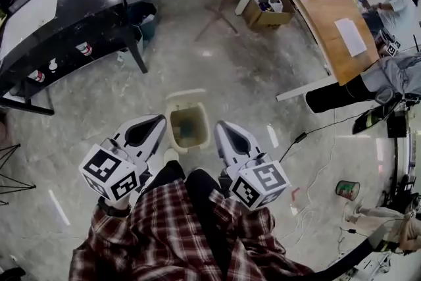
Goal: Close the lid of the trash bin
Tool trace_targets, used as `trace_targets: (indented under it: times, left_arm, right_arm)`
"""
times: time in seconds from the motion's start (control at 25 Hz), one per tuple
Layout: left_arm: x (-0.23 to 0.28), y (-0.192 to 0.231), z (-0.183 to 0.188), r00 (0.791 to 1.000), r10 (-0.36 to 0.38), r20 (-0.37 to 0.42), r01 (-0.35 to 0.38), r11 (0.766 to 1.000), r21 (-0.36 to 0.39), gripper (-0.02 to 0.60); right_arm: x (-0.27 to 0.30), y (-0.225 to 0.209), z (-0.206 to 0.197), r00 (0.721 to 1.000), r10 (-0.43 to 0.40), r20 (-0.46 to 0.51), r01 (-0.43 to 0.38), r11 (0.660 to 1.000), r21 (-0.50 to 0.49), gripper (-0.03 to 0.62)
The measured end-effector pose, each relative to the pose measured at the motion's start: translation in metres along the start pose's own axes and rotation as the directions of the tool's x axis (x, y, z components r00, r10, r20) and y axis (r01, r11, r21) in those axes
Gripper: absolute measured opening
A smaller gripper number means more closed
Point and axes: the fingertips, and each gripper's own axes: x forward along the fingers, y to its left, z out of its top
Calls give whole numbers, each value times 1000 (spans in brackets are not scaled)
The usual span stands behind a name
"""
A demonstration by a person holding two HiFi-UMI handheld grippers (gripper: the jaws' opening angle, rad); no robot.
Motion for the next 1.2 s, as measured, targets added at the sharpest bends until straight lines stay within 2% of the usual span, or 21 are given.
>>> trace_targets:
  times: [0.24, 0.52, 0.76, 0.92, 0.96, 1.08, 1.2]
  left_arm:
    - [30, 13, -17, 997, -7, -73, 6, 1000, -16, 11]
    - [62, 24, -41, 993, 11, -119, -14, 1000, -24, 11]
    - [94, 59, -51, 992, 44, -117, -46, 999, -14, 11]
    - [115, 88, -68, 987, 57, -153, -58, 998, -6, 12]
    - [120, 96, -72, 986, 65, -156, -66, 998, -2, 19]
    - [138, 118, -85, 982, 82, -171, -79, 997, 24, 101]
    - [161, 135, -108, 969, 44, -245, -35, 999, 39, 107]
  right_arm:
    - [5, -25, -9, 999, -16, -51, 17, 999, 31, 12]
    - [20, -45, -29, 989, 49, -140, -45, 999, 27, 12]
    - [39, -49, -63, 972, 123, -201, -116, 992, 49, 12]
    - [48, -54, -95, 960, 149, -236, -132, 987, 87, 12]
    - [50, -55, -103, 958, 152, -242, -132, 986, 98, 12]
    - [57, -57, -123, 955, 162, -249, -133, 982, 132, 12]
    - [62, -60, -135, 954, 172, -247, -136, 978, 158, 12]
